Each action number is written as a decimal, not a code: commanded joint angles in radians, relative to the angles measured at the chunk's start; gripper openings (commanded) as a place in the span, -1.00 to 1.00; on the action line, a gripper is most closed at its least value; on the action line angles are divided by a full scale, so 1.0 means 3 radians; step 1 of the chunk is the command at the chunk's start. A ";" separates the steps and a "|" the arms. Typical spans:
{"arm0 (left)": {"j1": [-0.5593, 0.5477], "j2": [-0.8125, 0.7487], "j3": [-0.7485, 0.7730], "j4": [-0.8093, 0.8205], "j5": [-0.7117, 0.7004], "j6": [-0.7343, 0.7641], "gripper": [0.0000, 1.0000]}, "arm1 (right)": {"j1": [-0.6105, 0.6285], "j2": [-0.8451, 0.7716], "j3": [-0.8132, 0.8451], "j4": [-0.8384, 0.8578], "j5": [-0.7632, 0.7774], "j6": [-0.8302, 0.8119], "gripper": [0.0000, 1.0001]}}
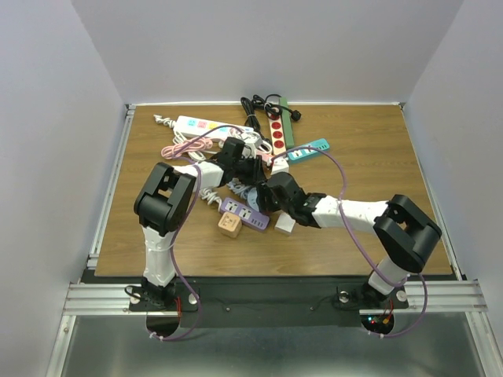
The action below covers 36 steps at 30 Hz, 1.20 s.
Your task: Insert the plug
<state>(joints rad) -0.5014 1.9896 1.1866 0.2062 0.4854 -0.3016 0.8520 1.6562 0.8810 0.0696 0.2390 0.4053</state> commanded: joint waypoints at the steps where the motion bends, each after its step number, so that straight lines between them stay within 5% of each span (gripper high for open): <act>1: 0.0020 0.0020 0.0064 -0.0023 0.0018 -0.0007 -0.30 | 0.0228 0.0543 -0.0350 -0.1091 -0.0449 0.0392 -0.99; 36: 0.0117 -0.0066 -0.0079 0.0044 0.0079 -0.0028 -0.48 | 0.0627 0.1413 -0.0094 -0.1459 -0.0152 0.0786 -0.99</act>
<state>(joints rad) -0.4767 2.0071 1.1839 0.1997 0.4911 -0.3092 0.9970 1.8339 0.9936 0.1844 0.4248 0.5476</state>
